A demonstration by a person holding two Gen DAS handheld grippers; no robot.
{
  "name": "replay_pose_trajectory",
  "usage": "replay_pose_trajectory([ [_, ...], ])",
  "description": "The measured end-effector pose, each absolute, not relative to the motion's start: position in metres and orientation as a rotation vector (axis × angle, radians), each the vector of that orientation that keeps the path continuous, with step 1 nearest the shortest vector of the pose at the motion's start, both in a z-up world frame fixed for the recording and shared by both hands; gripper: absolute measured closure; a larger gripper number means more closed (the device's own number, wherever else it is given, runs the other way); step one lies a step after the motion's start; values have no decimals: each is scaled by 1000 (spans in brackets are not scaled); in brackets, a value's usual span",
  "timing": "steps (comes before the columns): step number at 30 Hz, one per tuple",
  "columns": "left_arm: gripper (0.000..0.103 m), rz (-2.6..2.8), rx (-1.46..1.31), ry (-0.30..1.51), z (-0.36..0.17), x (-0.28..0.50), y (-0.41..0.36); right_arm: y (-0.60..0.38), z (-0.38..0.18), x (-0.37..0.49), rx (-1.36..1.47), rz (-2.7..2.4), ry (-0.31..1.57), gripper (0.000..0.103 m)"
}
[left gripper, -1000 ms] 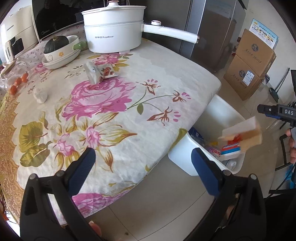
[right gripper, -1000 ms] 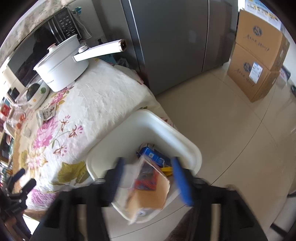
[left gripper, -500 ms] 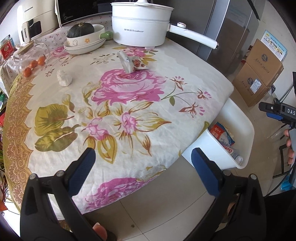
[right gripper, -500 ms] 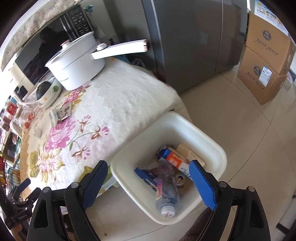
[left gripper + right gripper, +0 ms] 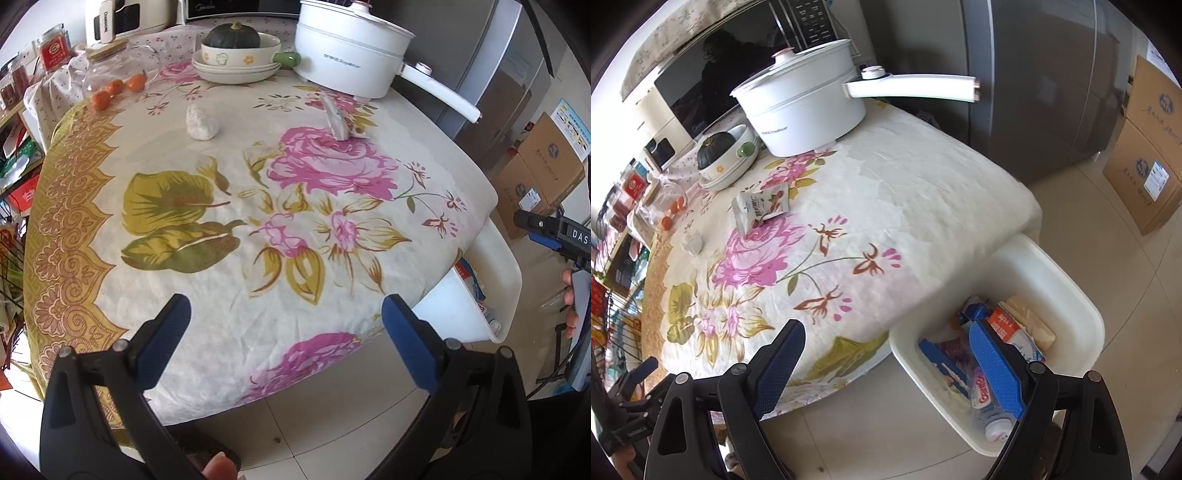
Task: Collect trash
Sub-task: 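Move both open tools back toward the tissue and pecan snack bag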
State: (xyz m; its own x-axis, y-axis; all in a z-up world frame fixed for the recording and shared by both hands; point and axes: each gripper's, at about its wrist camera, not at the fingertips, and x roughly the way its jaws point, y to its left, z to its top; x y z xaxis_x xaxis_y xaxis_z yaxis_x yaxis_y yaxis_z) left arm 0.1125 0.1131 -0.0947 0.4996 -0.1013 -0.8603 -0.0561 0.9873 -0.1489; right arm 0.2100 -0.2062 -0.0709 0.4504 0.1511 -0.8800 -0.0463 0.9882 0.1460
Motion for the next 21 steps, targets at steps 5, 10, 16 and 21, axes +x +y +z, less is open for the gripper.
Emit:
replay_pose_trajectory([
  [5,0,4,-213,1053,-98,114,134,-182,-79,220,105,144,1096,0],
  [10,0,42,-220,1059,-102,120,151,-160,-88,230,50,129,1081,0],
  [16,0,87,-233,1049,-106,131,167,-149,-97,247,33,125,1037,0],
  [21,0,133,-279,1048,-114,144,181,-131,-109,261,14,155,1036,0],
])
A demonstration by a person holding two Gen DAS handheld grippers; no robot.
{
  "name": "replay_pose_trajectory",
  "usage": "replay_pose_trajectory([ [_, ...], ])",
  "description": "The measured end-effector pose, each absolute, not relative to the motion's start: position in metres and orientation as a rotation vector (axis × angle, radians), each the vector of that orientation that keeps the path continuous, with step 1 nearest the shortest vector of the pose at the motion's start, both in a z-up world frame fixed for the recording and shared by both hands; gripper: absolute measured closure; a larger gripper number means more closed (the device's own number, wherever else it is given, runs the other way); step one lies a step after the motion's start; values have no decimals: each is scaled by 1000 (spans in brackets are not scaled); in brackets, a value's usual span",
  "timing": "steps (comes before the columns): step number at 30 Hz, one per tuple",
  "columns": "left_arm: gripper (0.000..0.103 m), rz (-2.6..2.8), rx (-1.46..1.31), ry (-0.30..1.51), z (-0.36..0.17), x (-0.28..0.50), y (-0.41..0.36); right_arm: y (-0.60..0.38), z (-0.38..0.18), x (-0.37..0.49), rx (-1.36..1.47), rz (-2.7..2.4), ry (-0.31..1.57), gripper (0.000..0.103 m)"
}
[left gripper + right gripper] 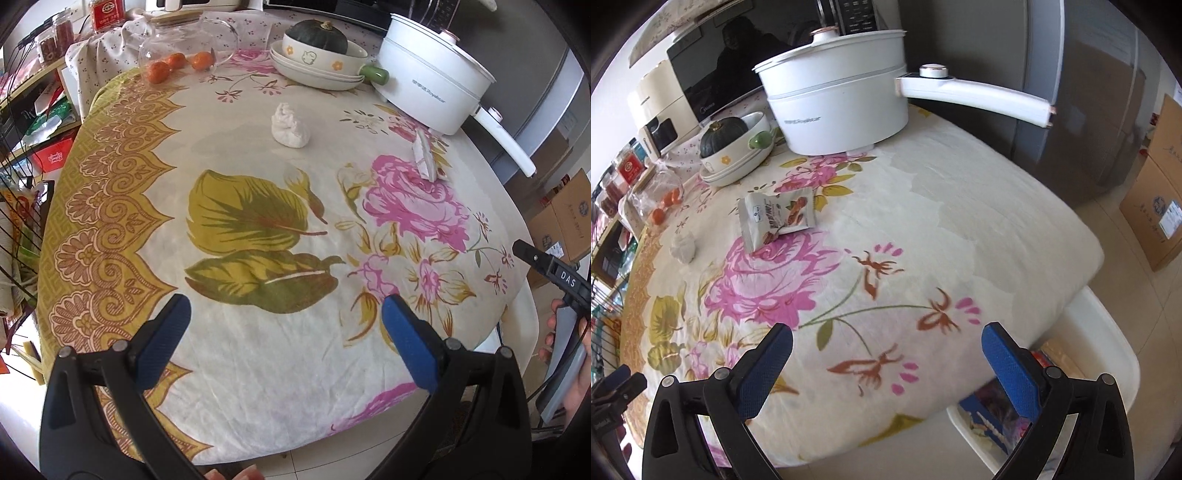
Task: Collect trash
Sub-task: 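Move both open tools back toward the tissue and pecan snack bag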
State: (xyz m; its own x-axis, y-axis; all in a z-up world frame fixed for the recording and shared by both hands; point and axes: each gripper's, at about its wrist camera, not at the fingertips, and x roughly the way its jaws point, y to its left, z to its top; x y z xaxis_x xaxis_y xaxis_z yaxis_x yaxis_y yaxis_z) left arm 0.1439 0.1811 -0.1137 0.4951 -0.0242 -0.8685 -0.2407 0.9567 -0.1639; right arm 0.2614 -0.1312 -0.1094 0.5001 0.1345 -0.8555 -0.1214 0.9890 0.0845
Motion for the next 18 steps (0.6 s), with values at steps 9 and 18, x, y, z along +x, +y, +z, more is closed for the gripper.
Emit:
replay_pose_trajectory([
  [9,0,207,-298,1027,-129,172,208,-58,-123,289,-50,299,1006,0],
  [18,0,97,-268,938,-133,228,216,-40,-132,344,79,334,998,0],
])
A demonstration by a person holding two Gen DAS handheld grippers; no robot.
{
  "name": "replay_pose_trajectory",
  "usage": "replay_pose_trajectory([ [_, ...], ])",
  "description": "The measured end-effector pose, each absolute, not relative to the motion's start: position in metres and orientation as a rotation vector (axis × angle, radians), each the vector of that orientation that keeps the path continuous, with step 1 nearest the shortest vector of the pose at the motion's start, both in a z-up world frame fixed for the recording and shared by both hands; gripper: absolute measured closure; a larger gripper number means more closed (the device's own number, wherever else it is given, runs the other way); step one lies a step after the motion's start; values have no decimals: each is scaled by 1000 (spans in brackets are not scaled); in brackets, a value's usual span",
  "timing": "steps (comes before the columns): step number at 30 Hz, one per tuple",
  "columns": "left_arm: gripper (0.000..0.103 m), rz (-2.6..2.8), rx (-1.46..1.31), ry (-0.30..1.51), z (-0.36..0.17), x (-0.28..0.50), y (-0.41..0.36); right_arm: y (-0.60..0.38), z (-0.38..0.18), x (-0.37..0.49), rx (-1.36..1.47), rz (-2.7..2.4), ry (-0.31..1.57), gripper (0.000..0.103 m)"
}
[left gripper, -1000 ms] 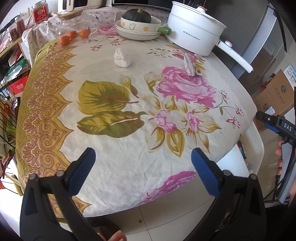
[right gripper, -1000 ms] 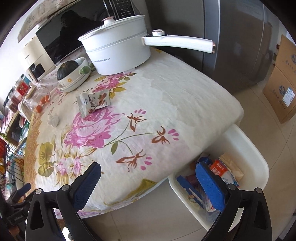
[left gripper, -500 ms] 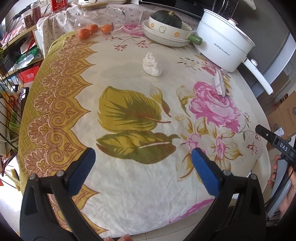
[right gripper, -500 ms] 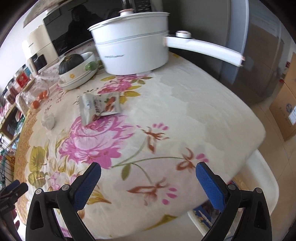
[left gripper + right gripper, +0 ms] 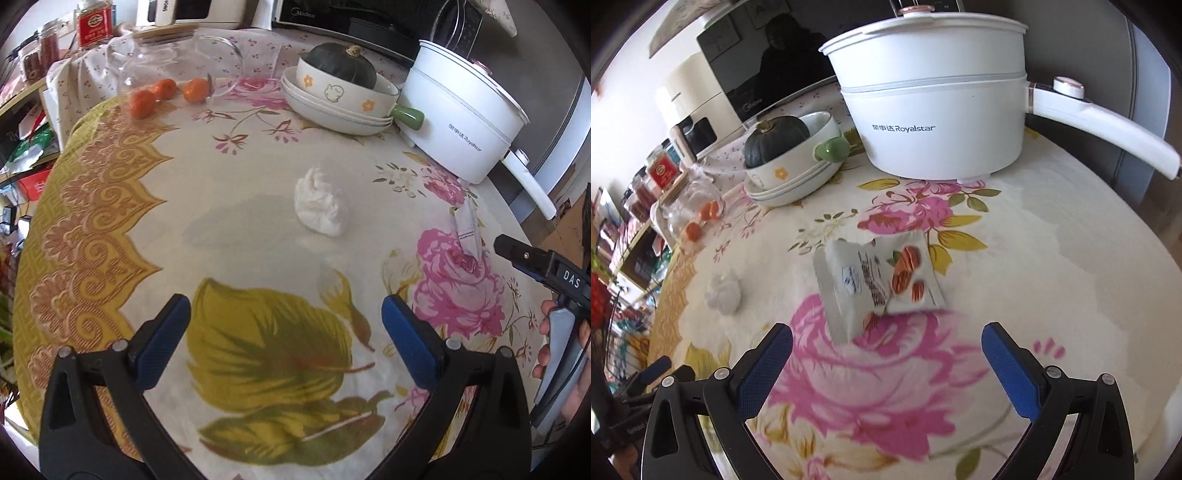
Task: Collect trash
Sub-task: 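Move both open tools back toward the tissue and pecan snack bag, then grasp the white tissue with left gripper while right gripper grasps the pecan snack bag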
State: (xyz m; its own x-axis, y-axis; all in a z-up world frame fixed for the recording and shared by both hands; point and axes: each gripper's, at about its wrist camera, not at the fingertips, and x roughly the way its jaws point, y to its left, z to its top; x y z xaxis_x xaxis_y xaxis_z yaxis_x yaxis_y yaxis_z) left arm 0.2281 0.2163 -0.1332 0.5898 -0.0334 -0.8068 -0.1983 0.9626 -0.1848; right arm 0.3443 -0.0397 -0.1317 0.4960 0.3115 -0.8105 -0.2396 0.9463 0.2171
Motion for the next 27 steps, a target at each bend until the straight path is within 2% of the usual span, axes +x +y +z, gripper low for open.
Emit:
replay_pose_trajectory([
  [6,0,71,-211,943,-138,267,207,-31,-157,369,31,309,1062,0],
  [13,1,65,-189,956,-146,294,205,-12,-168,371,-178,260,1041,0],
  [17,1,58,-234,923,-150,298,208,-14,-167,369,-171,282,1028,0],
  [24,25,17,-258,841,-150,296,208,-21,-161,369,-63,372,981,0],
  [26,34,8,-257,839,-150,297,206,-20,-160,369,-57,395,969,2],
  [27,44,-3,-262,836,-149,297,206,-18,-160,369,-59,405,959,4],
])
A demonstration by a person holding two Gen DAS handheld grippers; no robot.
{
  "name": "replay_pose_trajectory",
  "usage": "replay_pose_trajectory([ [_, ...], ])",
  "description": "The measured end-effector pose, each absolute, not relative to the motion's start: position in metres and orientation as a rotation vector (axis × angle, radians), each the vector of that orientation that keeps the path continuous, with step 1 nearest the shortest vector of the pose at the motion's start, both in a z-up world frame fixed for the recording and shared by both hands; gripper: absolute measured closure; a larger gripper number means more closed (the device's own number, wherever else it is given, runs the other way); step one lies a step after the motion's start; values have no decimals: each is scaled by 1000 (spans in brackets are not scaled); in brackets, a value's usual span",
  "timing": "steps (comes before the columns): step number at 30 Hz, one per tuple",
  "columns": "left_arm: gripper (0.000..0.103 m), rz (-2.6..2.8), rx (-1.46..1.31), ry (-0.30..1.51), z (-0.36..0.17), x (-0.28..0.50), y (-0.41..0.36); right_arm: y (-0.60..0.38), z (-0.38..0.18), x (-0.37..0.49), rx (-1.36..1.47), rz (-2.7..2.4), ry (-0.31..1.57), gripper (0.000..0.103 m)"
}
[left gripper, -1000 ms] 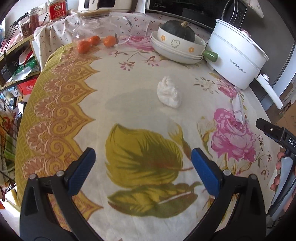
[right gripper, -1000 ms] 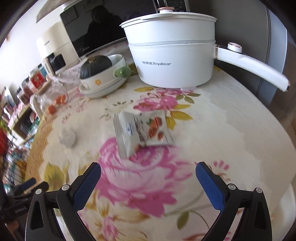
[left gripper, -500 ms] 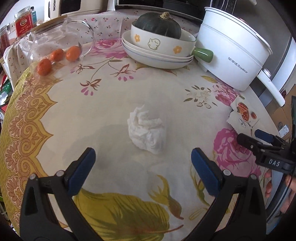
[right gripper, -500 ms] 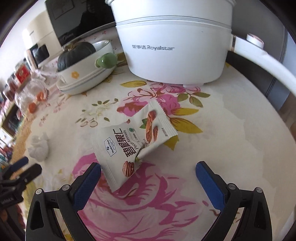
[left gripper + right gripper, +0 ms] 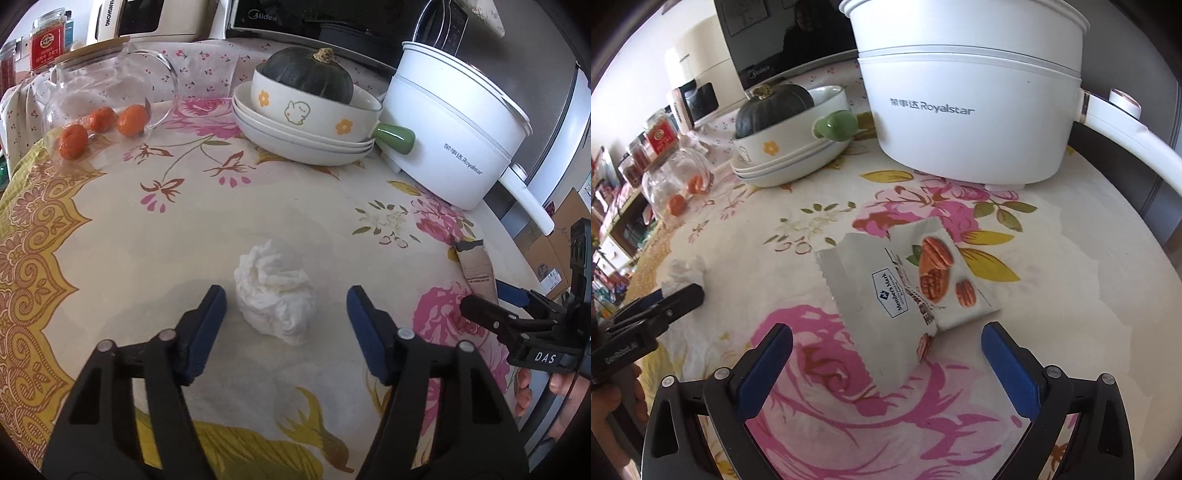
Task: Collect trash
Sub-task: 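Grasp the white tissue with left gripper while right gripper grasps the pecan snack bag, then carry the tissue and snack bag over the white bin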
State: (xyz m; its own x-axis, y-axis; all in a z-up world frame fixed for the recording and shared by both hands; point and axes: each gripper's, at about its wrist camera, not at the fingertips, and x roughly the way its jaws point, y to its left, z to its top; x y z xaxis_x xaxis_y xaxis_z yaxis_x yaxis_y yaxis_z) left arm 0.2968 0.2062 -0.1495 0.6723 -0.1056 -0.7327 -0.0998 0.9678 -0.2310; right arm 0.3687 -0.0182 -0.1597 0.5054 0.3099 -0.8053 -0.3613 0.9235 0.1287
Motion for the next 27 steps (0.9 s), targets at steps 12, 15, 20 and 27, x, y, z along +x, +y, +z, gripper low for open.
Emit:
replay_pose_trajectory([
  [12,66,-34,-271,837,-145,284,200,-18,-153,358,-74,499,945,80],
  [15,66,-48,-264,837,-138,276,194,-21,-143,352,-85,503,927,80],
  [20,66,-66,-278,827,-121,261,186,-30,-120,335,-93,513,895,80],
  [27,66,-89,-257,811,-93,230,166,-49,-85,302,-113,515,858,80],
])
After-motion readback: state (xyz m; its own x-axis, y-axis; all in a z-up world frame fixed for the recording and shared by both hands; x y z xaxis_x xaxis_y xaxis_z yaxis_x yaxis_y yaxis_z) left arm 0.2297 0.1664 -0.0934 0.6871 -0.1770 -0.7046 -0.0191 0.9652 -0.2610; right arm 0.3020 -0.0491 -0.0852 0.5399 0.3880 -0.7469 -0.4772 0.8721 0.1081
